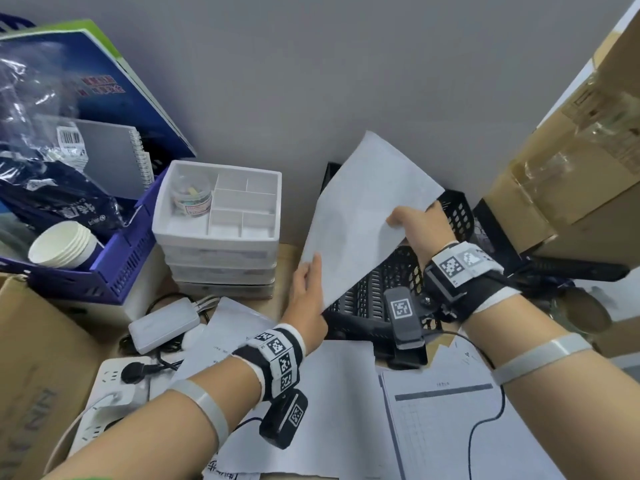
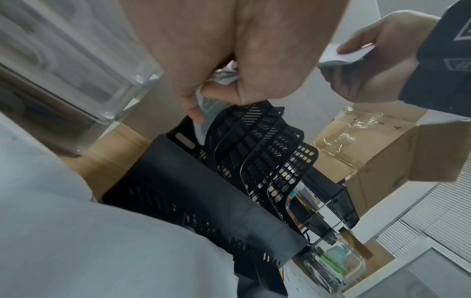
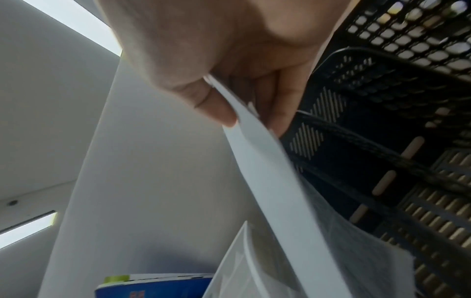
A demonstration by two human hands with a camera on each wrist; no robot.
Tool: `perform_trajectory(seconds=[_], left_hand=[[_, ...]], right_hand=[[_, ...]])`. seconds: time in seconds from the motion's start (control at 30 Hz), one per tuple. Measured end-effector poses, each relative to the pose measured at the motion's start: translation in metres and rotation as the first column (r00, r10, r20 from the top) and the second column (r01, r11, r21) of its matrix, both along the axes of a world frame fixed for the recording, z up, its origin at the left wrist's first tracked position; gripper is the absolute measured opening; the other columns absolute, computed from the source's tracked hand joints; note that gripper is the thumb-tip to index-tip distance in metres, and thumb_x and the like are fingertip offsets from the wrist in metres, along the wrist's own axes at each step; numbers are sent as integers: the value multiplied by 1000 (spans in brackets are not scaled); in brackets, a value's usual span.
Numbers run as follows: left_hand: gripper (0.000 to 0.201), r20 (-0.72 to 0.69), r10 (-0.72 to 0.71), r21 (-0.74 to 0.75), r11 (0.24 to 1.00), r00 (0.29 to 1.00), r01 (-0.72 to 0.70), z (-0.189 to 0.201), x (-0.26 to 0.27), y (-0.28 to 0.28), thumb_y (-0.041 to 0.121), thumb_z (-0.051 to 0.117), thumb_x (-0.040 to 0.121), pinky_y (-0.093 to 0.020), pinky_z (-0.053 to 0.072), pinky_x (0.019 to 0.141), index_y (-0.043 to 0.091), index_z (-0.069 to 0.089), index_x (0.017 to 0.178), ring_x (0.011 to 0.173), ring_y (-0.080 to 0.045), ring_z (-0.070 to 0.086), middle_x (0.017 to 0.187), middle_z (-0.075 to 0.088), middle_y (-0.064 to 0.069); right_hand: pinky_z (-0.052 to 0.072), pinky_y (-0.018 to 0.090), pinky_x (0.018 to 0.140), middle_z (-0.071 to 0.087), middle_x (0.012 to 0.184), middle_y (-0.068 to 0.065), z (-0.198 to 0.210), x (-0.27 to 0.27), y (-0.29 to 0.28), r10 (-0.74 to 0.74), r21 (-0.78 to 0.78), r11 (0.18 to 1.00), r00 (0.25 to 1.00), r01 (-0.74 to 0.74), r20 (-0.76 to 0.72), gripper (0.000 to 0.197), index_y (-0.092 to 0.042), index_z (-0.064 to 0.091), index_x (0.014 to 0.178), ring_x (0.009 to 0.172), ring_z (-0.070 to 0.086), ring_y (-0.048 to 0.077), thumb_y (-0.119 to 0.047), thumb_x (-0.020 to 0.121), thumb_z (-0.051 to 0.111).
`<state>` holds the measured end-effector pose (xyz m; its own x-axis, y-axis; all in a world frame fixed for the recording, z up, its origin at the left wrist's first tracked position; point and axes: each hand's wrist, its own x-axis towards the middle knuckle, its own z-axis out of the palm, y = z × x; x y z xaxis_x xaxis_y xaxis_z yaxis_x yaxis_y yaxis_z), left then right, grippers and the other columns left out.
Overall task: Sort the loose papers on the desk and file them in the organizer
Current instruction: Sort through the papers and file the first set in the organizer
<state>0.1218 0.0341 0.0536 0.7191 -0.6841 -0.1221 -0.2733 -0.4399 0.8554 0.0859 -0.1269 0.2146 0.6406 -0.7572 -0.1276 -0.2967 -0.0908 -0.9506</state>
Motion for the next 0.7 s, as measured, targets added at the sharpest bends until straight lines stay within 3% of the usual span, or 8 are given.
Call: perform_trajectory(seconds=[0.1, 0.17, 0.4, 0.53, 0.63, 0.7], left_hand=[[104, 39, -86, 48, 995, 996, 84, -4, -3, -9, -20, 36, 76, -33, 10, 125, 25, -9, 158, 155, -23, -1, 165, -9, -2], [105, 21, -148, 66, 987, 989, 146, -6, -6, -14, -19, 37, 77, -37, 12, 126, 29, -12, 157, 155, -21, -2, 166, -11, 4], [106, -14, -295, 83, 952, 955, 295, -8, -14, -30, -9, 47, 83, -37, 22, 124, 34, -18, 154, 156, -22, 2, 165, -15, 9], [107, -2, -289, 91, 953, 957, 288, -11, -12, -36, -10, 48, 83, -32, 17, 122, 34, -19, 154, 156, -22, 0, 165, -16, 9], [108, -27, -236, 112, 965, 971, 238, -12, -8, -37, -11, 48, 81, -35, 16, 124, 33, -17, 155, 156, -22, -1, 165, -17, 10], [107, -53, -182, 122, 975, 982, 187, -14, -3, -36, -11, 48, 80, -36, 18, 125, 30, -16, 156, 156, -22, 1, 166, -15, 7]], right_hand=[[50, 36, 70, 60, 78, 0, -10, -5, -14, -122, -150, 983, 988, 108, -93, 10, -11, 56, 75, 81, 57, 28, -1, 77, 55], [41, 29, 67, 62, 84, 5, -13, -6, -20, -160, -229, 965, 978, 127, -133, 11, -7, 60, 87, 81, 56, 30, -3, 79, 53], [44, 37, 90, 64, 121, 17, -13, -11, -34, -259, -382, 910, 939, 160, -225, 42, -6, 60, 120, 105, 58, 39, -4, 82, 42], [44, 36, 92, 64, 125, 15, -12, -15, -40, -273, -382, 909, 929, 164, -249, 43, -8, 60, 121, 107, 57, 37, -3, 83, 42], [39, 25, 79, 63, 112, 11, -10, -14, -43, -200, -334, 936, 945, 107, -258, 32, -9, 59, 114, 96, 56, 30, -4, 85, 48], [44, 22, 69, 62, 105, 7, -8, -10, -39, -73, -314, 949, 961, -14, -265, 27, -7, 57, 110, 91, 58, 27, -5, 84, 52]])
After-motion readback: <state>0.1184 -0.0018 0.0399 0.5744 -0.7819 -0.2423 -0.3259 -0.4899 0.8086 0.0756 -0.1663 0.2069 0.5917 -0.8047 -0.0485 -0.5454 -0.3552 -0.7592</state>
